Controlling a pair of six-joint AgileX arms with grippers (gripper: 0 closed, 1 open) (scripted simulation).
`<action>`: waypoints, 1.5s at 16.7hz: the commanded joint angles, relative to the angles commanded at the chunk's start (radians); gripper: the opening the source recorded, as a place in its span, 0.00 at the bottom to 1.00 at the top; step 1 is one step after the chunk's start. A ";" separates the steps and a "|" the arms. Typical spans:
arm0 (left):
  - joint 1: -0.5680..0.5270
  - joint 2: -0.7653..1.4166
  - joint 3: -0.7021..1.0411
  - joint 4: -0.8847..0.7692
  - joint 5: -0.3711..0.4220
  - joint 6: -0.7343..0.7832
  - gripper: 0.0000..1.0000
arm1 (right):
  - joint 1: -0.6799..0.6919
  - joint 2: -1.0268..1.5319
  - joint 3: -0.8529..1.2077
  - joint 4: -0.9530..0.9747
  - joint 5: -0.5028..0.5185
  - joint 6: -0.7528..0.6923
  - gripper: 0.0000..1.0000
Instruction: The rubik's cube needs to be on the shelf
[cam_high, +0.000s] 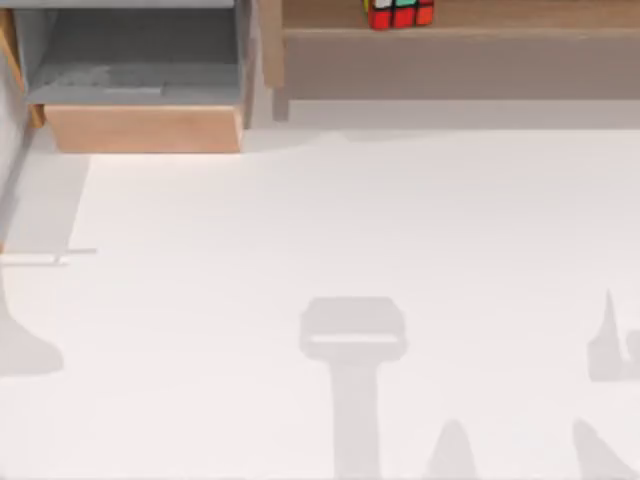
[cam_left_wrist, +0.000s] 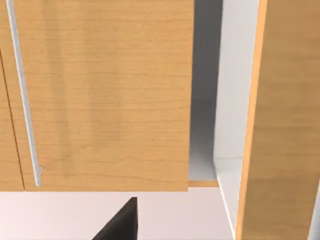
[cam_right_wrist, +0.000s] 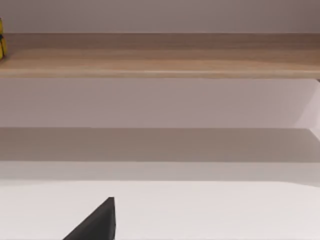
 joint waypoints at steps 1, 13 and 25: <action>0.000 0.000 0.000 0.000 0.000 0.000 0.62 | 0.000 0.000 0.000 0.000 0.000 0.000 1.00; 0.000 0.000 0.000 0.000 0.000 0.000 0.00 | 0.000 0.000 0.000 0.000 0.000 0.000 1.00; -0.089 0.080 0.169 -0.102 -0.090 -0.007 0.00 | 0.000 0.000 0.000 0.000 0.000 0.000 1.00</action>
